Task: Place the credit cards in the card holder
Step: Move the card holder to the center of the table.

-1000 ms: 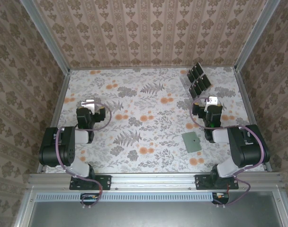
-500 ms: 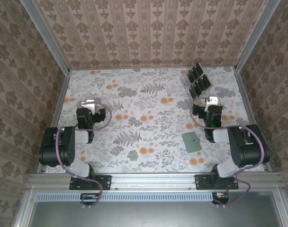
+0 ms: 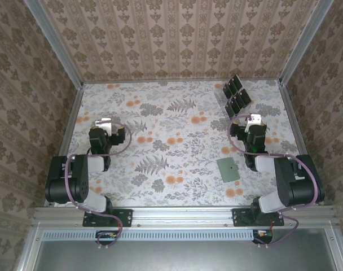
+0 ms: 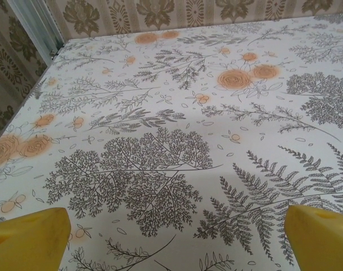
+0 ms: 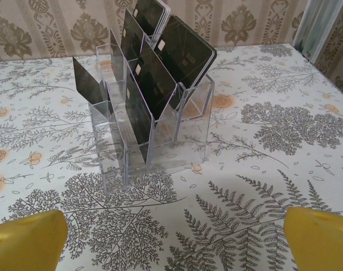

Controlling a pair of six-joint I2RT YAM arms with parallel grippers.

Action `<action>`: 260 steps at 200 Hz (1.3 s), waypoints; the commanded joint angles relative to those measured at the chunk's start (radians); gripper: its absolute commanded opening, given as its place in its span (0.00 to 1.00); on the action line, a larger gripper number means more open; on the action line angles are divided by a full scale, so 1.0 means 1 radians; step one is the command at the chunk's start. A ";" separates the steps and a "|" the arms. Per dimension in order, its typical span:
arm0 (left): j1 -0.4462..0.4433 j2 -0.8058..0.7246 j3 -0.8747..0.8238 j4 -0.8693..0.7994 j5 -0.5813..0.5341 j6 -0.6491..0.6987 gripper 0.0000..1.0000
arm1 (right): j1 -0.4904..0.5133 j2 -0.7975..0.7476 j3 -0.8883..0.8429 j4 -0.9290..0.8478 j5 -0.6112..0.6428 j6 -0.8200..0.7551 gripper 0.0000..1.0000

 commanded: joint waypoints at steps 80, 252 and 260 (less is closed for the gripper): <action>-0.046 -0.218 0.243 -0.473 -0.053 -0.122 1.00 | -0.009 -0.220 0.452 -1.063 -0.140 0.344 1.00; -0.542 -0.273 0.315 -0.845 -0.024 -0.576 1.00 | 0.251 -0.217 0.180 -1.277 -0.162 0.655 0.81; -0.547 -0.268 0.313 -0.843 -0.020 -0.580 1.00 | 0.268 -0.211 0.178 -1.274 -0.164 0.667 0.81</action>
